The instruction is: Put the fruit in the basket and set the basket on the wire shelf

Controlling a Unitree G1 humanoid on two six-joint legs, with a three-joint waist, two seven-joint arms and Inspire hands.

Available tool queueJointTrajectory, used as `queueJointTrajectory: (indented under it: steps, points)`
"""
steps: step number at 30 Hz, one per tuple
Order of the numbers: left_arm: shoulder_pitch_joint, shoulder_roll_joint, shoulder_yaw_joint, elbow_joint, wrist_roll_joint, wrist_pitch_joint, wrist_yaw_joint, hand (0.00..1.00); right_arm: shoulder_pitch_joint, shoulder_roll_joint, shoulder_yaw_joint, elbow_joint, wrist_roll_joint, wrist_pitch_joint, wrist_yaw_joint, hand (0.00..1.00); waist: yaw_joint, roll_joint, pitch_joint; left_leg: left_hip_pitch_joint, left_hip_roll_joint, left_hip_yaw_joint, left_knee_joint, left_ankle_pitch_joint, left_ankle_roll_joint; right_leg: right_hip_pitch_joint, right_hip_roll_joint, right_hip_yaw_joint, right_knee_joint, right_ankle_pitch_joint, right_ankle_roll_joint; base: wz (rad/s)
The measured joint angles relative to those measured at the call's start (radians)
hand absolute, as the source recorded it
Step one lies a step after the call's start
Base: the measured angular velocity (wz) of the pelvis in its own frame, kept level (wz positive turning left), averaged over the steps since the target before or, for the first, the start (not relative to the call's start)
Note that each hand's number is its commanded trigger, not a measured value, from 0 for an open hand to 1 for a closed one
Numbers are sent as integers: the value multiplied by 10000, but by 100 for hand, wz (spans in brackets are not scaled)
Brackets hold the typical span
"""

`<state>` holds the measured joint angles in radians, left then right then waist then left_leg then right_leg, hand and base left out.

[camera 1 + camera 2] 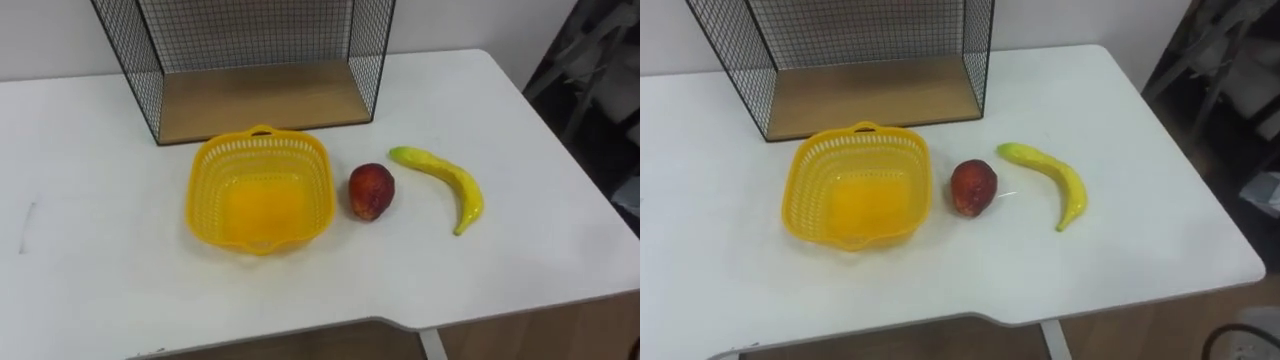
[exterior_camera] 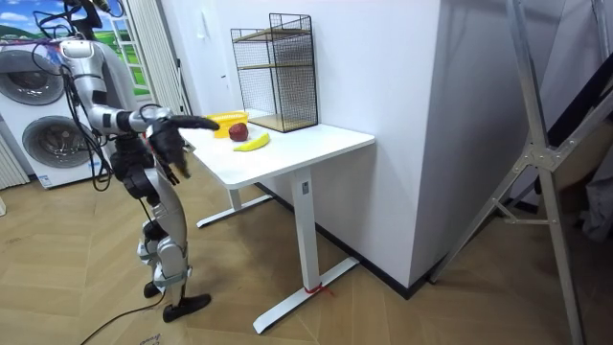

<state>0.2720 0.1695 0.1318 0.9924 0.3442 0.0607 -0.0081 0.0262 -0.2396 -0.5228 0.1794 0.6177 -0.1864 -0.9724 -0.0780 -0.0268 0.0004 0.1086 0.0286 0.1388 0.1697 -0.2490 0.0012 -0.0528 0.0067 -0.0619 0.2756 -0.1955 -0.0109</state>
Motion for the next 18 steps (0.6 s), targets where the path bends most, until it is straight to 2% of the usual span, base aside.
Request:
queueJointTrajectory:
  steps: [3,6,10,11,13,18]
  points:
    - [37,68,-200,0,4,23,-1,0,10,-7,650,-275,-378,6,506,0,83,-14,1,-13,4,-3,2,0,0,38,-9,-32,-11,2,-1,1]
    - [31,73,-403,34,3,36,-2,0,-6,-7,1310,-299,-828,81,1457,0,91,-57,26,61,12,-20,0,0,0,166,-29,-111,-3,14,-4,6]
    - [-38,115,-689,104,32,49,-8,0,-17,-14,2162,-244,-1033,410,3023,0,171,-113,51,111,53,-40,7,0,-1,268,-31,-215,-31,44,-39,3]
    - [-26,115,-713,102,63,52,-10,0,-17,-12,2323,-237,-1173,528,3471,0,207,-158,88,160,62,-37,8,-1,-1,295,-24,-223,-34,49,-48,0]
    - [-7,107,-751,97,200,60,-30,0,-19,-14,2423,-238,-1324,651,4114,0,287,-219,112,184,66,-34,19,-1,-2,326,-23,-229,-52,51,-52,0]
    - [38,117,-780,83,210,75,-70,0,-24,-34,3033,-228,-1870,792,5577,0,329,-297,71,218,72,-35,106,-1,-3,501,-17,-234,-266,105,-26,3]
